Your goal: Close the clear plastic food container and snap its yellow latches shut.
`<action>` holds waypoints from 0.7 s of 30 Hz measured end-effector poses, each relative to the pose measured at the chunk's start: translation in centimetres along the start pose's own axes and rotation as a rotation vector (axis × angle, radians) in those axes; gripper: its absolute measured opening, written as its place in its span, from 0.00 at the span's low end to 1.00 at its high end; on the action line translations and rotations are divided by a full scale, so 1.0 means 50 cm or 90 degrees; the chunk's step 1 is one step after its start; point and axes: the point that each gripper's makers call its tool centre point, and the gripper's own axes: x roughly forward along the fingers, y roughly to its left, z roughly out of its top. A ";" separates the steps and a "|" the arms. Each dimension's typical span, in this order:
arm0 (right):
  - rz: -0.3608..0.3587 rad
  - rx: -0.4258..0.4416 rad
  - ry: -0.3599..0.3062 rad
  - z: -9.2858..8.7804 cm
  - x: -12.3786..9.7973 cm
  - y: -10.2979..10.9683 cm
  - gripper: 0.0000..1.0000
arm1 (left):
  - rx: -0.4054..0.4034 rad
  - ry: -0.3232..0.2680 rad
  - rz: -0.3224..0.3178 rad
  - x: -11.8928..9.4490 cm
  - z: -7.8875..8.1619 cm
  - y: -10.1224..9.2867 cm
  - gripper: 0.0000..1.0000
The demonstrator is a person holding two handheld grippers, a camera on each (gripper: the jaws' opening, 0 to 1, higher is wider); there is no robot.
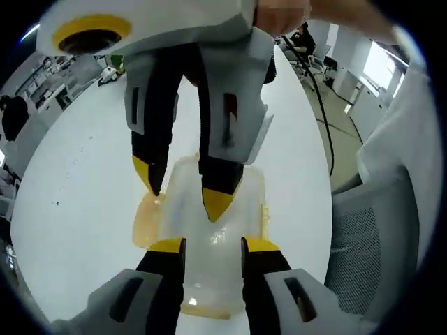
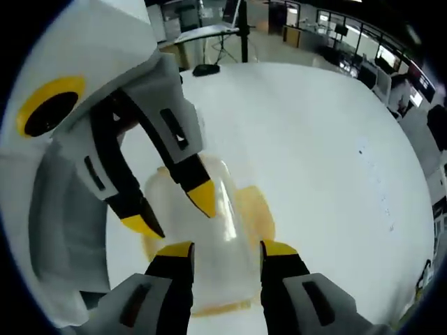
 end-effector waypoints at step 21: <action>-0.002 -0.032 0.017 -0.005 0.010 -0.001 0.36 | 0.005 0.001 -0.015 0.003 0.004 -0.013 0.39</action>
